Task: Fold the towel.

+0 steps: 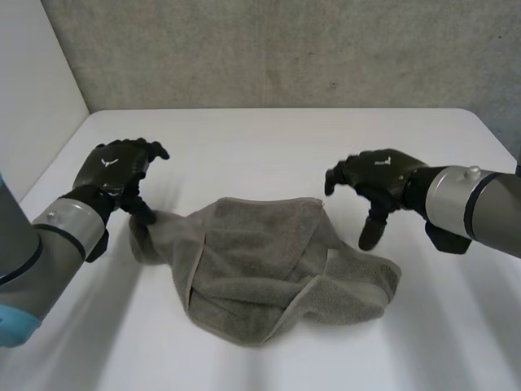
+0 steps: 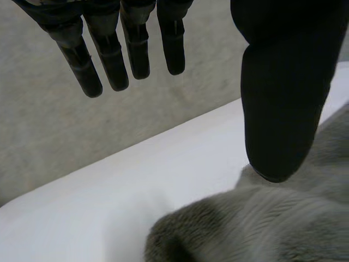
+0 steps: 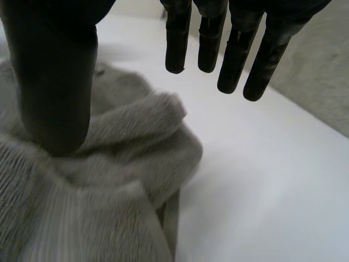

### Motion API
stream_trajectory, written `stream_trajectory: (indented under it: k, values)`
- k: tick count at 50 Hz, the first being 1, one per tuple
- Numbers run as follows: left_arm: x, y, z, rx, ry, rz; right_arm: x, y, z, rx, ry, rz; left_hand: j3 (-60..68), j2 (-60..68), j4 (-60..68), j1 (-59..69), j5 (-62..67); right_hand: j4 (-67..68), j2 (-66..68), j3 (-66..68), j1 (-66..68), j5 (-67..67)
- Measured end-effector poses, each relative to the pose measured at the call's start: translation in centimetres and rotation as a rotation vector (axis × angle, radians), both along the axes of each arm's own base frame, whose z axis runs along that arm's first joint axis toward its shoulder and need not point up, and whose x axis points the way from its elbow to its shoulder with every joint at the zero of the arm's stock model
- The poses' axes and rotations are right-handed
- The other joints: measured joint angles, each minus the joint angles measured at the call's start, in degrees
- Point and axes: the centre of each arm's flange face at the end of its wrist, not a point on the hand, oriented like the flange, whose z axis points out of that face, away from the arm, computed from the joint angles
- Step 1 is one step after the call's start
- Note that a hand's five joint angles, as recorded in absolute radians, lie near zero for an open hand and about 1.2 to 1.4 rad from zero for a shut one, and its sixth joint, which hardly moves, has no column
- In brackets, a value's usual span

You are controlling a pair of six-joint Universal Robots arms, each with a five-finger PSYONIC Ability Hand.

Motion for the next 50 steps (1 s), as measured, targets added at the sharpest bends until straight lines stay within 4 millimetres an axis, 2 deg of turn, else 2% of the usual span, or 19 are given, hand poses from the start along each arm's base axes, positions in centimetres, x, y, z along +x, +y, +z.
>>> stream_trajectory:
  k: [5,10,21,26,32,36,39,41,42,45,48,49,50]
  values:
    - [-0.6,1.2,0.3,-0.034,-0.046,-0.118,-0.1,1.1,-1.0,0.009,0.127,0.090,-2.6,-2.5,-2.5,-2.6,-2.7,0.0,0.0,0.0,0.0,0.1]
    - [-0.8,1.9,-0.3,-0.081,-0.154,-0.241,-0.2,2.2,-2.2,0.041,0.202,0.157,-3.6,-3.6,-3.4,-3.6,-3.6,0.0,0.0,0.0,0.0,0.4]
    - [0.8,0.4,-4.3,-0.074,-0.448,-0.342,0.1,3.4,-5.0,0.078,0.202,0.247,-4.3,-4.3,-4.2,-4.3,-4.3,-2.2,-1.5,-1.6,-1.9,-2.0]
    - [1.1,-0.2,-5.7,-0.077,-0.521,-0.371,0.3,3.4,-6.2,0.062,0.192,0.257,-4.4,-4.4,-4.4,-4.4,-4.5,-2.3,-1.5,-1.7,-2.0,-2.1]
    - [0.8,-0.3,-6.7,-0.084,-0.531,-0.427,0.6,3.8,-7.5,0.072,0.198,0.272,-4.2,-4.1,-4.2,-4.2,-3.9,-2.1,-1.5,-1.7,-2.0,-0.9]
    - [0.5,-0.4,-7.1,-0.087,-0.517,-0.462,0.8,4.2,-8.5,0.095,0.213,0.290,7.6,7.7,7.7,7.5,7.0,10.2,10.6,10.4,10.0,12.9]
    - [0.4,-0.7,-7.0,-0.098,-0.510,-0.469,1.0,4.2,-9.1,0.088,0.234,0.311,24.0,24.1,23.2,23.5,23.3,32.2,32.0,31.7,31.7,34.4]
    - [0.3,-1.0,-6.8,-0.109,-0.508,-0.469,1.3,3.8,-9.0,0.061,0.247,0.320,31.4,31.5,31.5,31.7,31.6,47.1,47.0,46.3,46.0,49.2]
    - [0.2,-1.3,-6.6,-0.121,-0.507,-0.466,1.5,3.5,-8.7,0.033,0.254,0.322,37.0,37.5,37.1,36.9,36.9,51.7,51.1,51.0,49.2,53.2]
    - [-0.1,-2.0,-5.8,-0.157,-0.507,-0.461,2.2,2.0,-7.6,-0.056,0.265,0.300,42.2,42.5,42.3,41.1,41.4,53.5,51.4,52.2,49.3,54.1]
    - [-1.0,-3.5,-3.7,-0.260,-0.503,-0.447,3.6,-1.6,-4.1,-0.285,0.247,0.202,45.7,45.8,45.8,43.5,44.3,53.5,51.4,52.3,49.3,54.1]
    - [-1.2,-3.9,-3.2,-0.282,-0.499,-0.442,3.8,-2.3,-3.4,-0.329,0.239,0.181,45.9,46.0,45.9,43.7,44.5,53.5,51.4,52.3,49.3,54.1]
    - [-1.7,-4.6,-1.9,-0.332,-0.487,-0.431,4.3,-3.8,-1.4,-0.439,0.212,0.127,46.3,46.4,46.4,44.0,44.8,53.5,51.4,52.3,49.3,54.1]
